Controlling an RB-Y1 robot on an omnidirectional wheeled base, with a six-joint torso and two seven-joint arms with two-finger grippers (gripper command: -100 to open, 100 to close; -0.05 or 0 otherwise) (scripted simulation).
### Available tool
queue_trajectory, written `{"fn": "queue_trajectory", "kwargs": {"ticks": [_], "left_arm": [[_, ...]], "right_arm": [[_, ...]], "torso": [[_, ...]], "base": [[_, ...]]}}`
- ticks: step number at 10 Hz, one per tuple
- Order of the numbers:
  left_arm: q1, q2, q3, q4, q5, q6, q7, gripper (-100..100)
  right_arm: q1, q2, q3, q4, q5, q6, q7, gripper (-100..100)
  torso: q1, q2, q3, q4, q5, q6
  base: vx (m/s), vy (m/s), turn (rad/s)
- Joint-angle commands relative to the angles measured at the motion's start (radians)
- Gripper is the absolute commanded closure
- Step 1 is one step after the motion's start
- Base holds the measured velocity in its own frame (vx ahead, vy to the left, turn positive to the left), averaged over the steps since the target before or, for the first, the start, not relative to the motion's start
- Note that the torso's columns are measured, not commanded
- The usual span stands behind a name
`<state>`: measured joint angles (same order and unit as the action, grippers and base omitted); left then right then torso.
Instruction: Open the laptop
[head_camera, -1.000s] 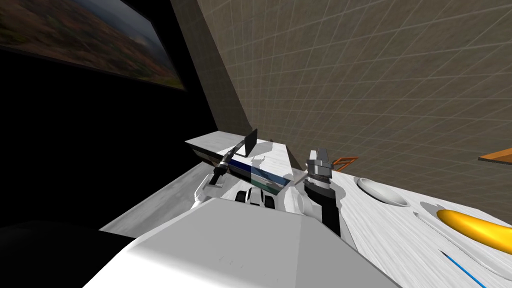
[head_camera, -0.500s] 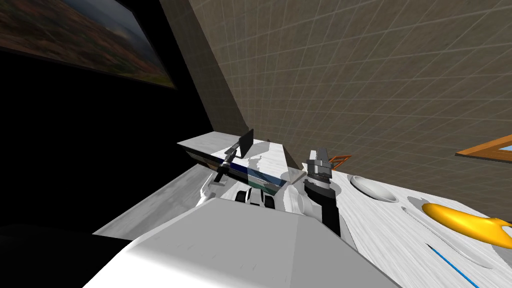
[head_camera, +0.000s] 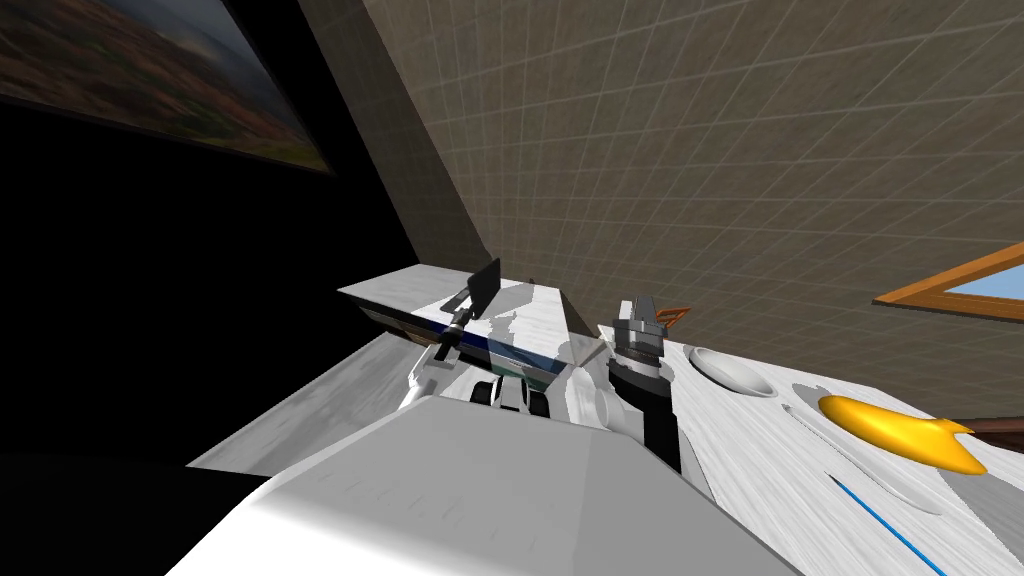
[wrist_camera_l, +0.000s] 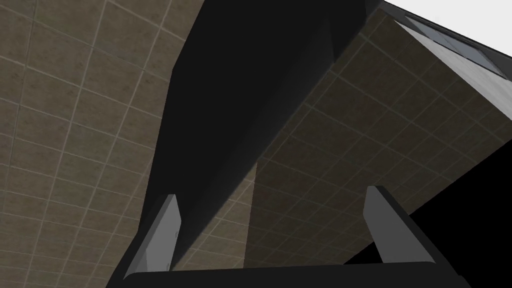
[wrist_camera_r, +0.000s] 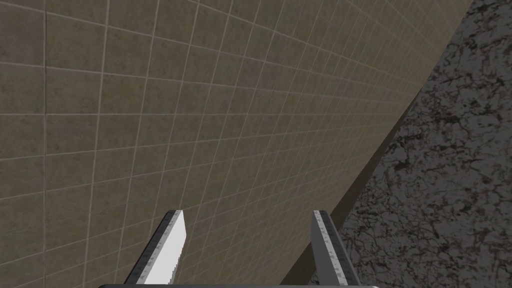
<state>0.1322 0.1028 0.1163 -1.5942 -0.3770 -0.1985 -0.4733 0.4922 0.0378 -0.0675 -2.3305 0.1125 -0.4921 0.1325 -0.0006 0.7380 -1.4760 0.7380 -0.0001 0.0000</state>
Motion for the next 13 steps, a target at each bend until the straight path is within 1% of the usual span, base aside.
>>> {"fn": "queue_trajectory", "kwargs": {"ticks": [1, 2, 3, 4, 5, 6, 8, 13], "left_arm": [[-0.027, -0.007, 0.005, 0.047, -0.022, 0.021, -0.025, -100], [-0.022, 0.000, 0.003, 0.033, -0.016, 0.021, -0.016, -100], [-0.034, 0.005, 0.002, 0.021, -0.017, 0.051, -0.015, -100], [-0.027, 0.003, 0.002, 0.025, -0.017, 0.036, -0.016, -100], [-0.028, 0.004, 0.002, 0.023, -0.017, 0.040, -0.016, 100], [-0.057, -0.007, -0.003, 0.033, 0.012, 0.075, 0.018, 100], [-0.086, -0.018, -0.008, 0.043, 0.041, 0.111, 0.052, 100], [-0.160, -0.044, -0.020, 0.068, 0.113, 0.201, 0.137, 100]], "right_arm": [[0.000, 0.000, 0.000, 0.000, 0.000, 0.000, 0.000, 0], [0.000, 0.000, 0.000, 0.000, 0.000, 0.000, 0.000, 0], [0.000, 0.000, 0.000, 0.000, 0.000, 0.000, 0.000, 0], [0.000, 0.000, 0.000, 0.000, 0.000, 0.000, 0.000, 0], [0.000, 0.000, 0.000, 0.000, 0.000, 0.000, 0.000, 0], [0.000, 0.000, 0.000, 0.000, 0.000, 0.000, 0.000, 0], [0.000, 0.000, 0.000, 0.000, 0.000, 0.000, 0.000, 0], [0.000, 0.000, 0.000, 0.000, 0.000, 0.000, 0.000, 0]], "torso": [[-0.001, 0.000, 0.000, 0.000, 0.000, 0.000], [0.000, 0.000, 0.000, 0.000, 0.000, 0.000], [0.003, 0.001, 0.001, 0.000, 0.000, 0.000], [0.003, -0.001, 0.000, 0.000, 0.001, 0.000], [0.002, 0.000, 0.000, 0.000, 0.001, 0.000], [0.001, 0.002, 0.001, 0.001, 0.000, 0.000], [0.008, 0.003, 0.003, 0.000, 0.005, -0.001], [0.003, -0.002, -0.002, -0.002, 0.002, -0.002]], "base": [[0.051, -0.073, -0.052], [0.022, -0.034, -0.006], [0.070, -0.004, -0.054], [0.045, 0.000, -0.016], [0.007, 0.000, 0.004], [-0.039, 0.061, -0.009], [-0.044, 0.114, -0.022], [-0.046, 0.094, -0.004]]}}
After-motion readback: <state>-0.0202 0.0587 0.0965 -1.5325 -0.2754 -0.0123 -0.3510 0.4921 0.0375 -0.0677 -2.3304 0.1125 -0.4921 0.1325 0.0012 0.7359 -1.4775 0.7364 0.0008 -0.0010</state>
